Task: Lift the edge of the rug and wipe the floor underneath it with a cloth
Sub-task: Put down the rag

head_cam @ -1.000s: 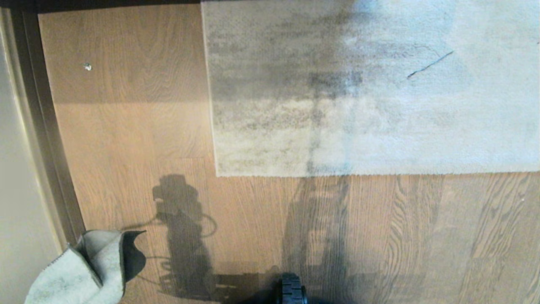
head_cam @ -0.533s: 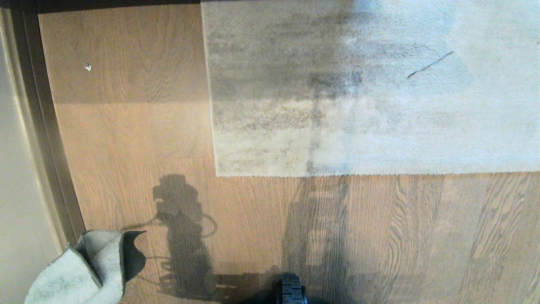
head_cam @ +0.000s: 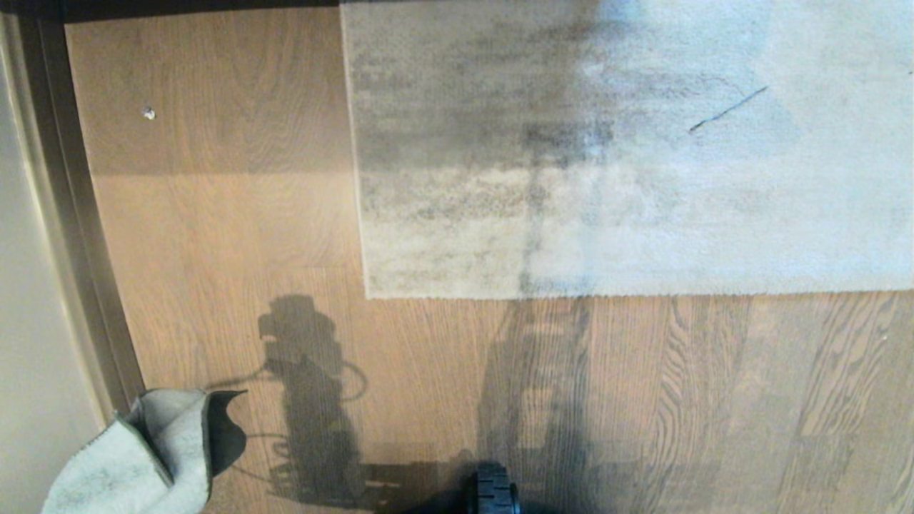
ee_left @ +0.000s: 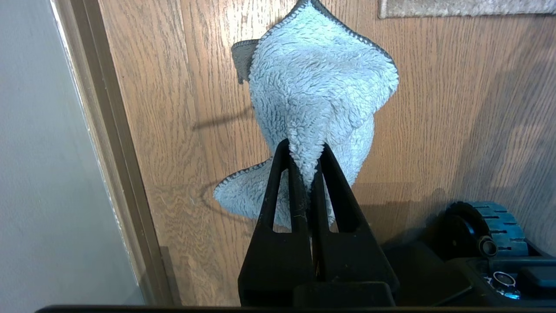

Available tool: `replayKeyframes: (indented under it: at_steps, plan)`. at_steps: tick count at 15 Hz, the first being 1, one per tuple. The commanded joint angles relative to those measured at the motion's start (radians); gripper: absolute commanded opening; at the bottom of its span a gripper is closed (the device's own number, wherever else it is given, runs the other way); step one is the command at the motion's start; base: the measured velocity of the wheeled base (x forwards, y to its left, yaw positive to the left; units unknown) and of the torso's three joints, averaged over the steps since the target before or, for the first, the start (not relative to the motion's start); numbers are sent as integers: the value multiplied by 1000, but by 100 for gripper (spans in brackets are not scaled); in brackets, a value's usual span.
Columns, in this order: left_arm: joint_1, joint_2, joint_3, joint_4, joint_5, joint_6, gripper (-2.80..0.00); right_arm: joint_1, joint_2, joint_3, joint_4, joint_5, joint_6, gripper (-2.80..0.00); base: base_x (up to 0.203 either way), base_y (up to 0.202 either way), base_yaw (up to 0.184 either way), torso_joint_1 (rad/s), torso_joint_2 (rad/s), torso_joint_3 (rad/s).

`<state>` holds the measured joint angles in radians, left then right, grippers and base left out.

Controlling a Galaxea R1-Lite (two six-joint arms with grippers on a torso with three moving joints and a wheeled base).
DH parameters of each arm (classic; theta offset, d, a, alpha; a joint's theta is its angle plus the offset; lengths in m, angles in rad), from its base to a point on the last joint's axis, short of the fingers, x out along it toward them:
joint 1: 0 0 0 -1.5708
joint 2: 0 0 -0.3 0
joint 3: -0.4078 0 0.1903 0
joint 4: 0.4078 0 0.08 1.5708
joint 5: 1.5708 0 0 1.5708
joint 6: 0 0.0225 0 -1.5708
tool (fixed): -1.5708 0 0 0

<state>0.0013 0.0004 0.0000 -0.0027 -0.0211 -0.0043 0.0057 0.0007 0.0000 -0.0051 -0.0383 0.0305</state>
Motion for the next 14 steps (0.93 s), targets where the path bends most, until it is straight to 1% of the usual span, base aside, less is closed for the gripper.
replayKeyframes:
  at_steps: [1, 14]
  plan:
    - [0, 0, 0, 0, 0, 0, -280, 0, -1, 0, -1, 0, 0, -280, 0, 0, 0, 0, 0, 0]
    - [0, 0, 0, 0, -1, 0, -280, 0, -1, 0, -2, 0, 0, -280, 0, 0, 0, 0, 0, 0]
